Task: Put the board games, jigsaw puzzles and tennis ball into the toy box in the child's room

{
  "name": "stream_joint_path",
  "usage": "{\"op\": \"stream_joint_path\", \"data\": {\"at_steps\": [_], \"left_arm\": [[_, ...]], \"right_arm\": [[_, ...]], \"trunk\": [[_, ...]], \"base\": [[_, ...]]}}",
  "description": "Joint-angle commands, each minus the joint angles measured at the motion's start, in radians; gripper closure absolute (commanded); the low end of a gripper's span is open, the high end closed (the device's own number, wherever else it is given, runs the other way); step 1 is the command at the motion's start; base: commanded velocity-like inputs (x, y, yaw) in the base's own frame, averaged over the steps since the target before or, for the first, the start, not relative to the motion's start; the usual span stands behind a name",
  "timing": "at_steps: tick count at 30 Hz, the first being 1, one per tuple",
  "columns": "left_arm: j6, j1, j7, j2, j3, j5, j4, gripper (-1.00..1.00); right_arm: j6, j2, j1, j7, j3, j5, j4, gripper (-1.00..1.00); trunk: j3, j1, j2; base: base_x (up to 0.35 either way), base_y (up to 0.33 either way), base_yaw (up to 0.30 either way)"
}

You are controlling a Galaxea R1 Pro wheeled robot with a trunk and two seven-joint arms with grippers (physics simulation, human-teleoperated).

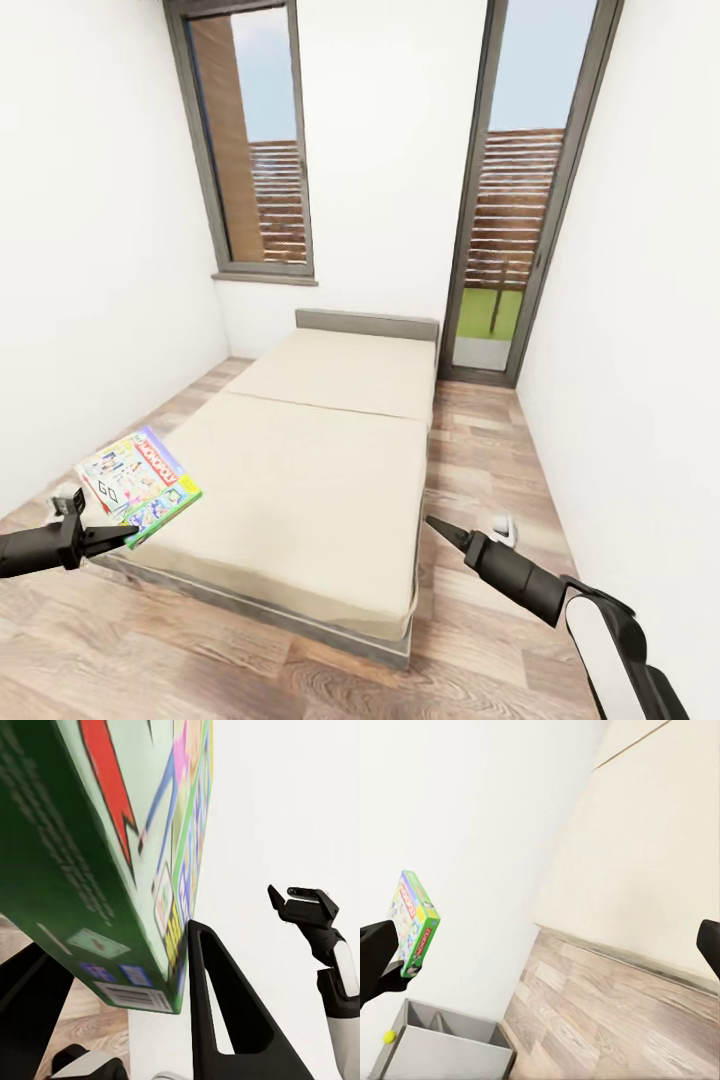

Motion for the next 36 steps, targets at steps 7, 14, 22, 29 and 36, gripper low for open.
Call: {"op": "stream_joint_path", "data": {"at_steps": [7,14,22,29,36], "left_arm": [[0.01,-0.001,-0.004,0.0,0.0,0.001,0.0,1.0],[0.01,-0.001,-0.004,-0.001,-0.003,0.001,0.0,1.0],[0.01,-0.001,-0.004,-0.003,-0.006,0.001,0.0,1.0],[0.01,-0.001,-0.004,-0.003,-0.006,0.001,0.0,1.0],[0.01,-0.001,-0.004,-0.004,-0.006,0.001,0.0,1.0]], "right_arm": [[0.005,0.0,-0.001,-0.001,-0.001,-0.001,-0.001,-1.0],[0.005,-0.001,-0.001,-0.001,-0.001,-0.001,-0.001,-1.0],[0.004,-0.001,-0.001,-0.001,-0.001,0.0,-0.001,-1.0],[0.002,-0.002,-0.001,-0.002,-0.001,0.0,-0.001,-1.0],[-0.004,-0.005,-0.001,-0.002,0.031,0.002,-0.001,-1.0]], "trunk": [[0.016,-0.027,0.049],[0.033,-0.054,0.098],[0.056,-0.084,0.154],[0.078,-0.111,0.203],[0.1,-0.138,0.252]], "base": [[0.0,0.0,0.264],[0.0,0.0,0.268],[0.0,0.0,0.276],[0.0,0.0,0.28],[0.0,0.0,0.283]]}}
